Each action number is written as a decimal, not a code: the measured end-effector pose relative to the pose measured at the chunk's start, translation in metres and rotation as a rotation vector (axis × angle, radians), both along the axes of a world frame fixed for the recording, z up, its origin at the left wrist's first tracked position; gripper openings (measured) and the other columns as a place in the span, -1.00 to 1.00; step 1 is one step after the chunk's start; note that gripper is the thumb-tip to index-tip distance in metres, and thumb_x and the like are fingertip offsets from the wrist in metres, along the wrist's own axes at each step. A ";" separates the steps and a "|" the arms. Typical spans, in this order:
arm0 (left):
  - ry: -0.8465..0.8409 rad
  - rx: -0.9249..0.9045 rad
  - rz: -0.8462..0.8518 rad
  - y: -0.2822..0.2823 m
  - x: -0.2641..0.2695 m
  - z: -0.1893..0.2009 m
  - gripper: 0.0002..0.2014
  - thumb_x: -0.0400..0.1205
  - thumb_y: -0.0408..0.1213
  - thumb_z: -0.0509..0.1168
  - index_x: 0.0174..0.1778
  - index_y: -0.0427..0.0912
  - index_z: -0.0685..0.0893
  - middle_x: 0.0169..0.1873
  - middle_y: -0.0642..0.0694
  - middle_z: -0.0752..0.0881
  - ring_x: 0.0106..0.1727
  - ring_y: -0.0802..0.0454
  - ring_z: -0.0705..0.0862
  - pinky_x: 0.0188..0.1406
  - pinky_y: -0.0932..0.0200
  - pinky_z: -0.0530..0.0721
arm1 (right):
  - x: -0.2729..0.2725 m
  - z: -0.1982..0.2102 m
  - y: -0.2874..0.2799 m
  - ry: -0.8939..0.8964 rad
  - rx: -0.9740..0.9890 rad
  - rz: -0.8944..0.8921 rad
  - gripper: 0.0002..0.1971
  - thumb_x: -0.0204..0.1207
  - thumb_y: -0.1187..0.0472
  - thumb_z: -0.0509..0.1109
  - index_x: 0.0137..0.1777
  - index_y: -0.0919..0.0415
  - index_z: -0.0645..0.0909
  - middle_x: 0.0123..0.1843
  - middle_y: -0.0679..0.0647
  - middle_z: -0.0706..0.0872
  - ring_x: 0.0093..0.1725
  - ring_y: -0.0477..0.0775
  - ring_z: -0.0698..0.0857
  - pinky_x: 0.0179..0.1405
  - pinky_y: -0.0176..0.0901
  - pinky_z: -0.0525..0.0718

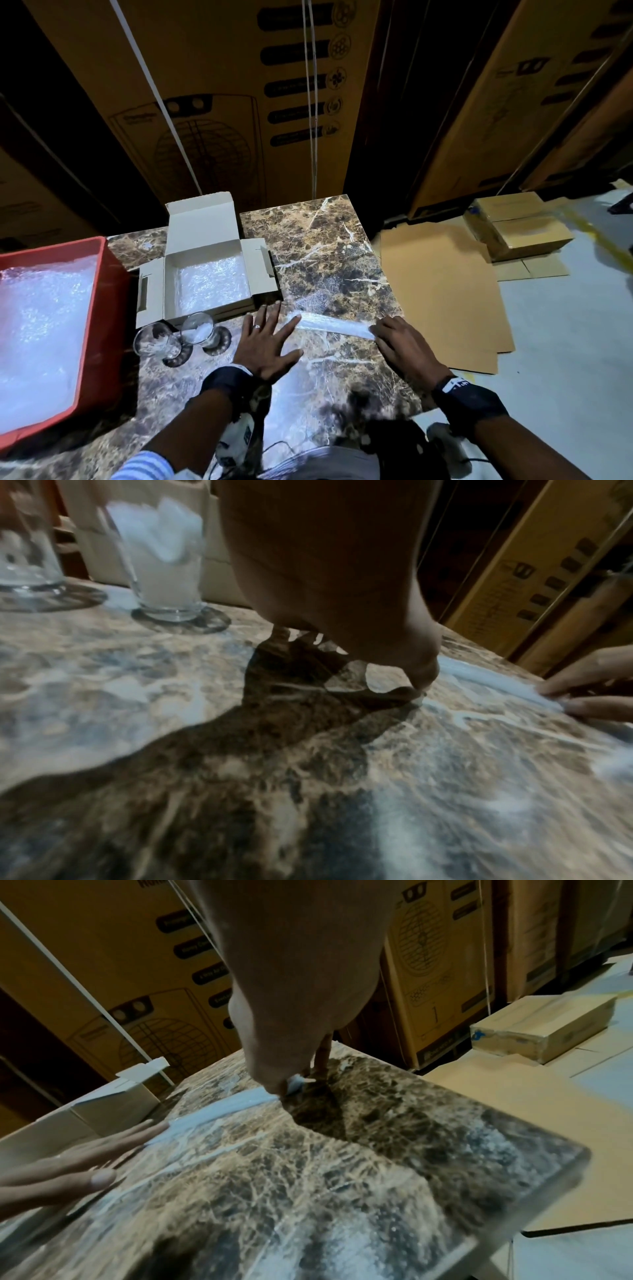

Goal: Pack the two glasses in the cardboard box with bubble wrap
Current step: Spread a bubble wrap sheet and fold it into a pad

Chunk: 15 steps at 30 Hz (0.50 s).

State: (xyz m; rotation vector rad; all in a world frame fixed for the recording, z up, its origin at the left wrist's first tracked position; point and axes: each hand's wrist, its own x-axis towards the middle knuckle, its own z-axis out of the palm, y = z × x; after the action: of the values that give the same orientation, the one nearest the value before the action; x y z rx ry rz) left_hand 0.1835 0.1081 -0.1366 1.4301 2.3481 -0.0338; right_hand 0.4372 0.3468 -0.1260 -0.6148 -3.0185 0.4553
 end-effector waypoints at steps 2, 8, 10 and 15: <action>-0.009 0.012 0.023 0.005 0.004 0.008 -0.23 0.65 0.49 -0.05 0.78 0.41 -0.10 0.78 -0.09 -0.39 0.80 -0.26 -0.34 0.67 -0.39 -0.36 | 0.005 0.002 -0.003 0.006 -0.032 0.008 -0.76 0.70 0.03 0.34 0.26 0.08 0.66 0.11 0.01 0.68 0.05 0.11 0.59 -0.08 -0.02 0.56; -0.020 0.155 0.031 0.029 0.048 0.023 -0.19 0.67 0.36 0.07 0.81 0.13 0.05 0.81 -0.14 -0.24 0.81 -0.23 -0.21 0.71 -0.35 -0.26 | 0.011 0.003 -0.002 -0.005 -0.017 0.042 -0.83 0.72 0.03 0.32 0.19 0.04 0.65 0.15 -0.04 0.68 0.08 0.06 0.59 -0.02 -0.03 0.64; -0.036 0.182 -0.029 0.037 0.065 0.024 -0.22 0.68 0.30 0.09 0.80 0.11 0.08 0.82 -0.15 -0.12 0.81 -0.21 -0.14 0.73 -0.33 -0.19 | 0.008 0.001 -0.003 -0.012 0.012 0.032 -0.83 0.72 0.06 0.30 0.14 0.04 0.70 0.13 -0.03 0.69 0.06 0.07 0.61 -0.04 -0.02 0.65; -0.020 0.236 -0.149 0.052 0.099 0.022 -0.34 0.63 0.15 0.15 0.66 0.00 0.31 0.69 -0.20 0.25 0.69 -0.24 0.20 0.61 -0.28 0.10 | -0.002 0.003 -0.007 -0.009 0.103 0.005 -0.81 0.69 0.12 0.33 -0.04 0.10 0.76 -0.03 0.03 0.71 -0.10 0.16 0.64 -0.18 0.00 0.61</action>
State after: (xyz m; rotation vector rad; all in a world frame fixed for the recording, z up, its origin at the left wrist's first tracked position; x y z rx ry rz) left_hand 0.2821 0.1604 -0.1143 1.7054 2.2850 0.2236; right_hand 0.4350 0.3395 -0.1225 -0.6039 -3.0294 0.2959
